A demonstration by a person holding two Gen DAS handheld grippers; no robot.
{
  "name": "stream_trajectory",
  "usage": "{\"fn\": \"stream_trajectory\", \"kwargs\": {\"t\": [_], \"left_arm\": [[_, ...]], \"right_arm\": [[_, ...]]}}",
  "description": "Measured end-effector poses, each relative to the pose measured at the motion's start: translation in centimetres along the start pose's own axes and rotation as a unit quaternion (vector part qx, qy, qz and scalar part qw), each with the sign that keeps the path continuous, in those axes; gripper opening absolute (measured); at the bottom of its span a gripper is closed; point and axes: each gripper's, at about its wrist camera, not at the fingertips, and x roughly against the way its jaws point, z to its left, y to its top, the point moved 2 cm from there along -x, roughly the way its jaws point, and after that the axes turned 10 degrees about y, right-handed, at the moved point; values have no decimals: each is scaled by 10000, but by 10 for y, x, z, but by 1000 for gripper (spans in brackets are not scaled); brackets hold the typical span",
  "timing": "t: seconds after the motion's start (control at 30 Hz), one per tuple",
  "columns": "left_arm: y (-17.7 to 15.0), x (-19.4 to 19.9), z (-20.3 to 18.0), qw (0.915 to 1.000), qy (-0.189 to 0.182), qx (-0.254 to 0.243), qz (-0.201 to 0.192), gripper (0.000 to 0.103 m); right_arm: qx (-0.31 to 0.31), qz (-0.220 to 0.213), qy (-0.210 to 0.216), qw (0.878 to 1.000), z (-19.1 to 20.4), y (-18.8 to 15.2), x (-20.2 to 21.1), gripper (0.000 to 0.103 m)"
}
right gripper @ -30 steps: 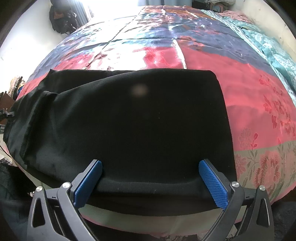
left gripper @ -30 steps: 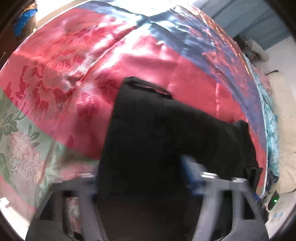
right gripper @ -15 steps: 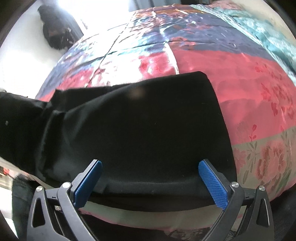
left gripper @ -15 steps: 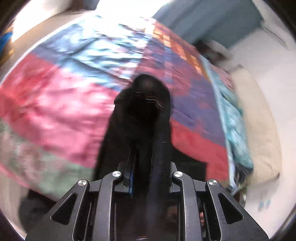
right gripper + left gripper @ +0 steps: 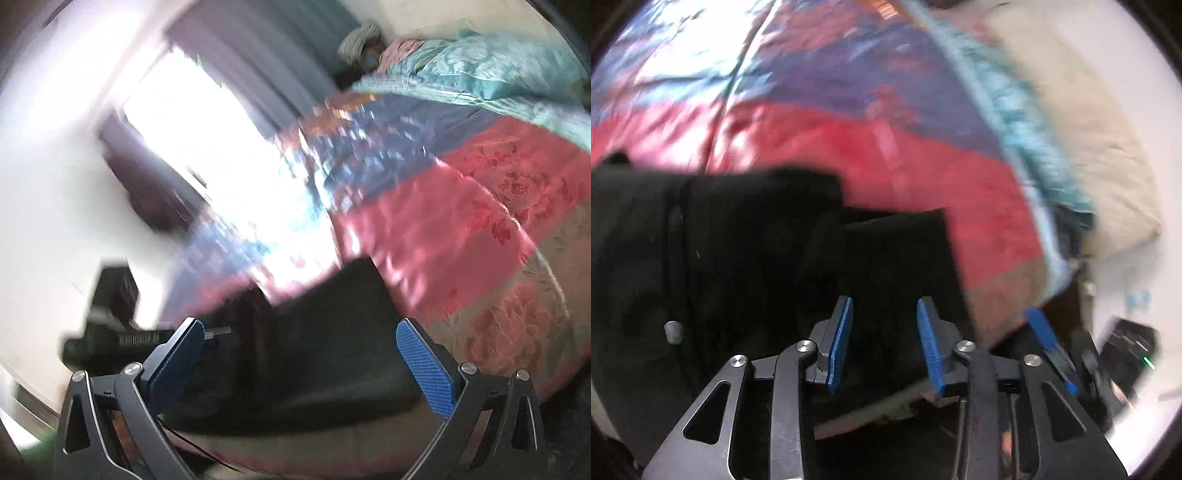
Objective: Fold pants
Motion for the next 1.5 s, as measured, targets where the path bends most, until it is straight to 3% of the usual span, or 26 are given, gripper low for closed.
{"fn": "stream_trajectory", "kwargs": {"t": [0.07, 0.13, 0.23, 0.33, 0.37, 0.5, 0.63, 0.8, 1.0, 1.2, 1.23, 1.3, 1.37, 1.5], "left_arm": [[0, 40, 2, 9978, 215, -316, -537, 70], [-1, 73, 15, 9918, 609, -435, -1031, 80], [-7, 107, 50, 9812, 1180, -267, -1506, 81], [-25, 122, 94, 9717, 1572, 259, -1741, 81], [-33, 123, 109, 9682, 1726, 438, -1756, 81], [-62, 110, 143, 9633, 1905, 956, -1631, 81], [-88, 95, 160, 9616, 1874, 1320, -1510, 81], [-104, 82, 166, 9632, 1923, 1379, -1270, 81], [-106, 79, 165, 9634, 1987, 1343, -1201, 81], [-104, 77, 165, 9632, 2000, 1341, -1192, 81], [-103, 76, 165, 9636, 1991, 1346, -1175, 81], [-101, 76, 164, 9641, 1965, 1363, -1156, 81], [-101, 78, 162, 9639, 1963, 1362, -1172, 81], [-100, 88, 161, 9616, 2022, 1348, -1273, 81]], "right_arm": [[-202, -141, 479, 9985, -13, 2, 6, 103], [-1, 521, 582, 9969, -11, 0, -13, 103], [791, 1391, 1051, 9815, 21, -18, -42, 103], [1244, 2336, 1610, 9508, 54, -42, -81, 103], [1264, 2657, 1629, 9417, 60, -48, -97, 99], [1150, 3113, 1413, 9327, 57, -51, -142, 83], [1155, 3464, 1414, 9202, 56, -52, -168, 81], [1508, 3769, 1214, 9058, 59, -56, -187, 80], [865, 4273, 2026, 8768, 52, -59, -187, 80], [-229, 4026, 2715, 8739, 26, -52, -182, 79], [-395, 3956, 2815, 8733, 26, -52, -184, 77], [-340, 4116, 2523, 8751, 24, -57, -197, 67], [17, 4423, 2052, 8731, 27, -65, -206, 38], [365, 4366, 1717, 8823, 39, -63, -205, 21]]}}
